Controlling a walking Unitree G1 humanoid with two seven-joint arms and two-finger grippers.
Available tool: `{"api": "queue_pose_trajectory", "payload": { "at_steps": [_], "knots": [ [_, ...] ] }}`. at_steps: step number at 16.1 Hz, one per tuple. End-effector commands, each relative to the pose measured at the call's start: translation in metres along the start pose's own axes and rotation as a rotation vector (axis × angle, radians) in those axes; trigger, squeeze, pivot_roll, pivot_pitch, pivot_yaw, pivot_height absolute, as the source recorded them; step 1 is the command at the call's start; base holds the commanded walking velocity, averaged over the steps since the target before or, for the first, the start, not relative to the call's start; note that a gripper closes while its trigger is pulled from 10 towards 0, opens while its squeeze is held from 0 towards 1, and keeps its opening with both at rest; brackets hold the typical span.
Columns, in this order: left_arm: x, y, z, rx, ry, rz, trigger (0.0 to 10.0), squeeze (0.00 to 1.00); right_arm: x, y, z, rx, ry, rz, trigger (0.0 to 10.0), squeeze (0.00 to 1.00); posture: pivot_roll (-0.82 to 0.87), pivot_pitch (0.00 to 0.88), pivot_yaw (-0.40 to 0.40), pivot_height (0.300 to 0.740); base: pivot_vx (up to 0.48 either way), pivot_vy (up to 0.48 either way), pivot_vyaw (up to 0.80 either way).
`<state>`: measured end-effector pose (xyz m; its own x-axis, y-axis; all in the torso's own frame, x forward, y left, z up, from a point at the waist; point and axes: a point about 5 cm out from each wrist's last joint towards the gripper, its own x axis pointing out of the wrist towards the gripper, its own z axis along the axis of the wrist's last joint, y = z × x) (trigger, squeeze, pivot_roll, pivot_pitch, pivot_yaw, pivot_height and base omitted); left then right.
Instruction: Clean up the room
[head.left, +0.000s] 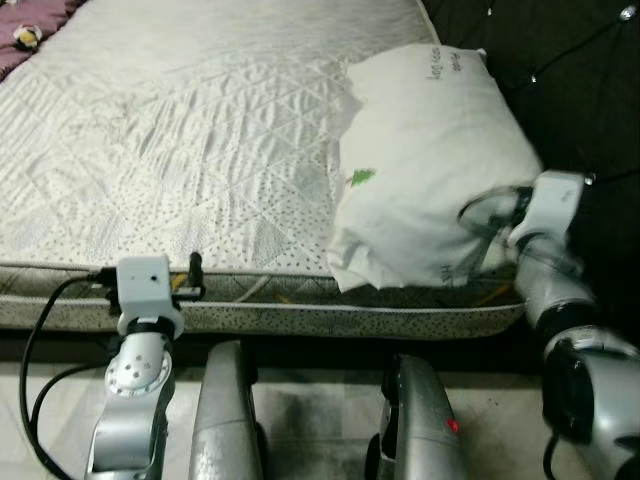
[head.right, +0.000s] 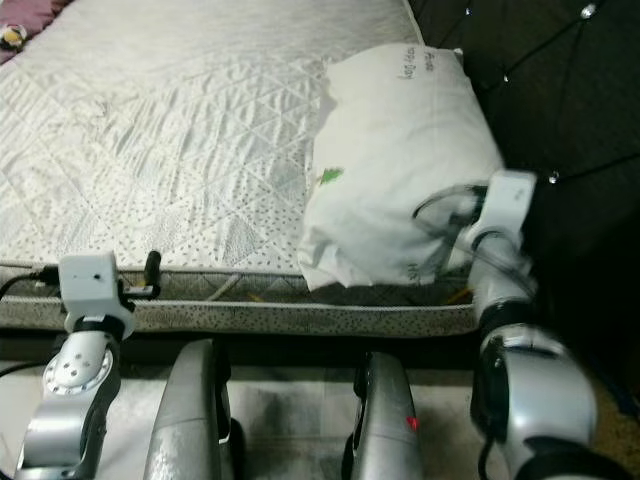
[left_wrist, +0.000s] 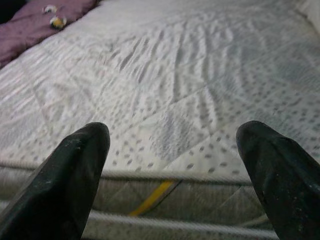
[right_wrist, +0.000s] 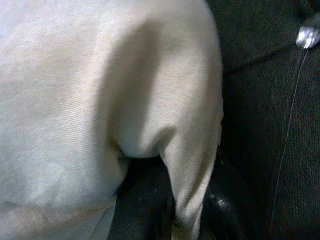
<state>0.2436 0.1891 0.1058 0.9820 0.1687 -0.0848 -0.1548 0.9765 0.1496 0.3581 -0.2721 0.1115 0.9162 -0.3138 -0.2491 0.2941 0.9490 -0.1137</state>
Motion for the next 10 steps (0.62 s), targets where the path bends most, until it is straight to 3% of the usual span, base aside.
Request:
{"api": "queue_pose_trajectory", "payload": {
  "at_steps": [1, 7, 9, 10],
  "knots": [
    [0.001, 0.000, 0.000, 0.006, -0.004, -0.001, 10.0, 0.00, 0.001, 0.005, 0.021, 0.000, -0.096, 0.029, 10.0, 0.00, 0.06, 0.000, 0.000, 0.549, 0.000, 0.000, 0.00],
    [-0.002, 0.001, -0.003, 0.002, 0.000, 0.012, 10.0, 0.00, 0.000, 0.015, 0.009, -0.033, -0.048, 0.040, 10.0, 0.00, 0.07, 0.000, -0.011, 0.549, 0.000, 0.000, 0.00],
    [-0.003, 0.000, -0.002, 0.007, -0.002, 0.004, 10.0, 0.00, 0.005, 0.000, 0.026, 0.001, -0.052, -0.013, 10.0, 0.00, 0.09, 0.000, -0.019, 0.549, 0.000, 0.000, 0.00],
    [-0.005, 0.004, -0.003, 0.013, -0.002, 0.011, 10.0, 0.00, 0.007, -0.030, 0.049, 0.020, -0.101, -0.128, 10.0, 0.00, 0.09, 0.000, -0.025, 0.549, 0.000, 0.000, 0.00]
  ]
}}
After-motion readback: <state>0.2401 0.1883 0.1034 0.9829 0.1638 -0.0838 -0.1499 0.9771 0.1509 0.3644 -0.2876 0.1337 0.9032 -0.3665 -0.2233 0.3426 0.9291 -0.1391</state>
